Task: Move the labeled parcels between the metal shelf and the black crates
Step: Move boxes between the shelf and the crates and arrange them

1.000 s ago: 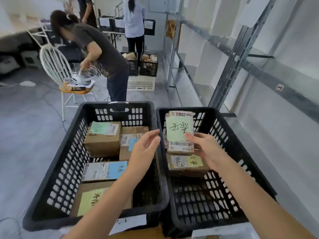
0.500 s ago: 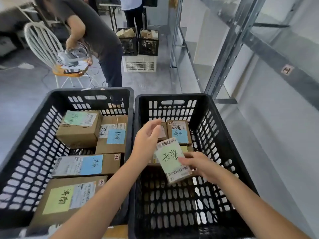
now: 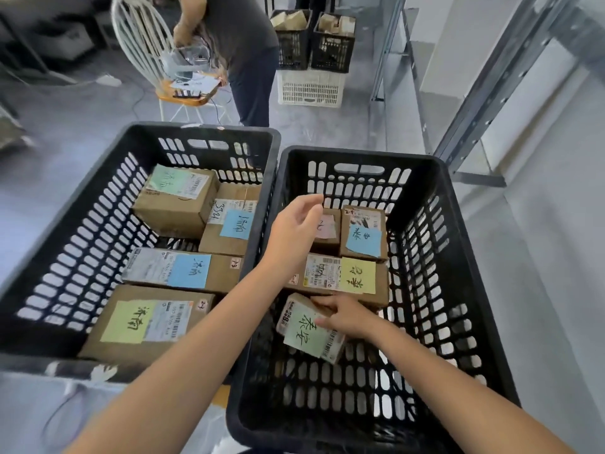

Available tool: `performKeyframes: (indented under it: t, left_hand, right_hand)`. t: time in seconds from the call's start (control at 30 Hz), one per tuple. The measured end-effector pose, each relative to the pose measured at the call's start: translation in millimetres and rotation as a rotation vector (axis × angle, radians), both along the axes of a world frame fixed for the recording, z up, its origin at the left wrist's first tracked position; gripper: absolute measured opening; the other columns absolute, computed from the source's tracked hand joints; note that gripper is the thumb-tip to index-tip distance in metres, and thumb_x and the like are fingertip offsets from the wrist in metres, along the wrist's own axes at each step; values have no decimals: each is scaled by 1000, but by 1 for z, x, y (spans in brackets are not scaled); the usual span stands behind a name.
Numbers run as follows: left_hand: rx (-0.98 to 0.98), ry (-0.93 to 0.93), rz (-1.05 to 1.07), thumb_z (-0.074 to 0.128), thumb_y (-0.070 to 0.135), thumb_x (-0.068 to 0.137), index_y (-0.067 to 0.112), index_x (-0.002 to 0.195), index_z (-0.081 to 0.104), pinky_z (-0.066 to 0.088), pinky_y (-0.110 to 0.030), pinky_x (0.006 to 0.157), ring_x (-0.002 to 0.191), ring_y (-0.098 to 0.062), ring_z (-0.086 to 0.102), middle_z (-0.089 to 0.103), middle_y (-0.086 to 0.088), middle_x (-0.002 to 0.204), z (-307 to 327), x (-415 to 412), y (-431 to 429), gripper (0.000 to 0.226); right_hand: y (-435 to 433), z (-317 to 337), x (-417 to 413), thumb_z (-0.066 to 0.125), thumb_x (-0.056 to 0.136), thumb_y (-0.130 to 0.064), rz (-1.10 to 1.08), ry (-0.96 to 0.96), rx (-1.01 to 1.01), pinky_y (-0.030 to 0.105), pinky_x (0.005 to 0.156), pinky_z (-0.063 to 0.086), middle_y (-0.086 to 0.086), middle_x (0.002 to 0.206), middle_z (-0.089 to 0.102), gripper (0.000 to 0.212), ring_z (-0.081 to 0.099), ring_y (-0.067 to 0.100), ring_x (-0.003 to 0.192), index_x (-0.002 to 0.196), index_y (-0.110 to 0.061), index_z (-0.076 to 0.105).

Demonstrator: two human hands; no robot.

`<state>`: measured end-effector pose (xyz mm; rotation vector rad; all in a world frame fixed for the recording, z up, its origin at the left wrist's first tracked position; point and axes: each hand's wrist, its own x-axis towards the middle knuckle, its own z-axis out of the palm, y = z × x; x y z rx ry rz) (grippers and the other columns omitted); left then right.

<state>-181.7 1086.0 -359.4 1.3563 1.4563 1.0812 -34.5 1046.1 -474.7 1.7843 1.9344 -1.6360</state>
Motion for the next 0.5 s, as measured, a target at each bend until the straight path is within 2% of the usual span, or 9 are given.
performKeyframes:
  t: [0.1,0.23,0.33,0.43,0.5]
  left_hand:
    - [-10,1,-12,49,24,101,22,130,60,45,-18,97,118,2,56,64,12,125,1,2,-4,31]
    - [-6,17,-6,49,23,101,22,127,62,47,-19,98,114,4,57,66,13,122,3,0,-6,29]
    - [-26,24,2,48,22,101,22,124,64,49,-29,101,113,-1,60,67,11,118,5,-3,-9,27]
    - [-30,27,-17,48,22,101,22,122,64,50,-33,100,112,-3,61,68,11,116,7,-6,-12,26]
    - [-24,31,-25,49,23,101,23,121,65,50,-27,98,111,-1,61,68,12,115,8,-8,-12,26]
  right_hand:
    - [0,-14,-5,69,92,-19,-57,8,113,26,113,32,4,148,53,51,46,18,137,141,-13,56]
    - [-4,-30,-11,77,87,-20,-274,15,207,22,99,35,6,132,62,40,53,19,126,125,-10,66]
    - [-10,-37,-16,76,88,-16,-430,39,216,21,89,43,7,124,63,34,58,20,118,119,-8,66]
    - [-17,-39,-21,74,84,-9,-560,18,183,27,89,49,10,125,52,37,56,22,108,117,-6,60]
    - [-20,-39,-22,76,79,-6,-678,-5,144,20,85,41,7,123,37,41,48,18,100,112,-6,52]
